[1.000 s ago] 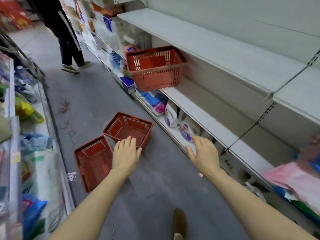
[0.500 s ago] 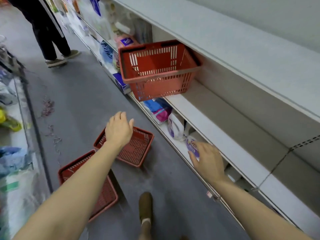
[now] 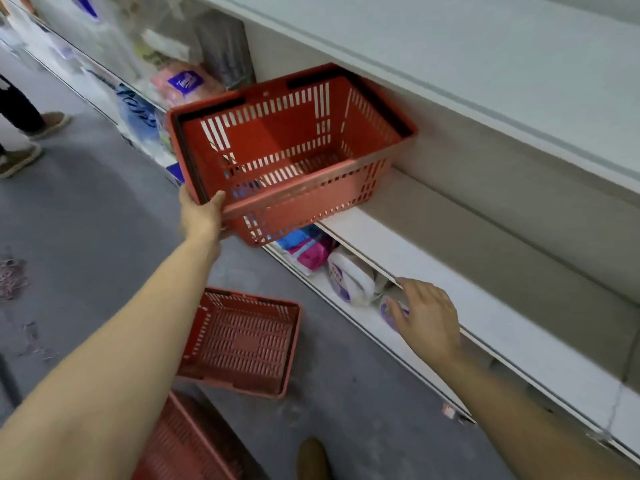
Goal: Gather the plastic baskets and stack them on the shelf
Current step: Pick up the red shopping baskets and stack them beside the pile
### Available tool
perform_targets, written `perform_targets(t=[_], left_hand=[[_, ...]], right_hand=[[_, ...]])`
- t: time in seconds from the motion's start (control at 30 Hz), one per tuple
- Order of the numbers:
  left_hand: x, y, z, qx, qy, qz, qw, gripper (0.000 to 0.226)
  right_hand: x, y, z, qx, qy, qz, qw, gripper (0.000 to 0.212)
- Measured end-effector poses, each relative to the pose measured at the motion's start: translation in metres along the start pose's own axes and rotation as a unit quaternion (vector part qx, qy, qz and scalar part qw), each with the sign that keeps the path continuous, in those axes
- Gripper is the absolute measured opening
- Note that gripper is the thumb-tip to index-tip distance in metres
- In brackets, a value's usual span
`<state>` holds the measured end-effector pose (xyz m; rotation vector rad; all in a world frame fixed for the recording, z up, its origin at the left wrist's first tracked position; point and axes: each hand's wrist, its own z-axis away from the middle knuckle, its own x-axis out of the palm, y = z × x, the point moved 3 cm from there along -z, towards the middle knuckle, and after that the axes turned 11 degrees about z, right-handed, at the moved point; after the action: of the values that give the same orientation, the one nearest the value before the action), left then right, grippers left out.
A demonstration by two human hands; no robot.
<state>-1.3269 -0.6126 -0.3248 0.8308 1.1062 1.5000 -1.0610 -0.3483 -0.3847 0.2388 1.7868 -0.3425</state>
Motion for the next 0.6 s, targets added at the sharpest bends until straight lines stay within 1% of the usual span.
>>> perform_targets(t=[0.03,0.13,0.2,0.27,0.33,0.37,0.4,0.47,0.53,0.6], left_hand=[[0.001,0.000,-0.005,-0.004,0.006,0.014,1.000,0.048],[-0.001,0.001,-0.018,-0.032,0.008,0.080,0.996,0.069],[-0.005,0.003,-0.017,-0.040,0.007,0.100,0.994,0.078],[-0.013,0.002,-0.008,-0.042,0.008,0.108,0.993,0.083],[-0.027,-0.002,0.004,-0.047,0.013,0.117,0.992,0.085],[-0.035,-0.004,0.010,-0.049,0.012,0.123,0.991,0.086],[-0.044,-0.007,0.015,-0.053,0.010,0.129,0.990,0.086],[-0.060,-0.011,0.027,-0.060,0.011,0.134,0.989,0.087],[-0.074,-0.013,0.042,-0.056,0.008,0.130,0.990,0.088],[-0.087,-0.015,0.060,-0.049,0.000,0.131,0.990,0.086]], right_hand=[[0.003,0.001,-0.004,0.009,0.001,0.003,1.000,0.034],[0.007,0.001,-0.016,0.034,-0.002,0.012,0.999,0.040],[0.002,-0.002,-0.024,0.060,-0.003,-0.004,0.998,0.042],[-0.007,-0.004,-0.034,0.105,-0.012,-0.050,0.993,0.037],[-0.020,-0.003,-0.043,0.162,-0.024,-0.129,0.978,0.038],[-0.028,-0.002,-0.048,0.198,-0.015,-0.181,0.963,0.041],[-0.036,0.001,-0.053,0.240,-0.007,-0.239,0.941,0.046],[-0.050,0.005,-0.062,0.314,-0.011,-0.338,0.887,0.053],[-0.057,0.011,-0.070,0.355,-0.020,-0.404,0.843,0.059],[-0.057,0.015,-0.070,0.363,-0.031,-0.462,0.808,0.062]])
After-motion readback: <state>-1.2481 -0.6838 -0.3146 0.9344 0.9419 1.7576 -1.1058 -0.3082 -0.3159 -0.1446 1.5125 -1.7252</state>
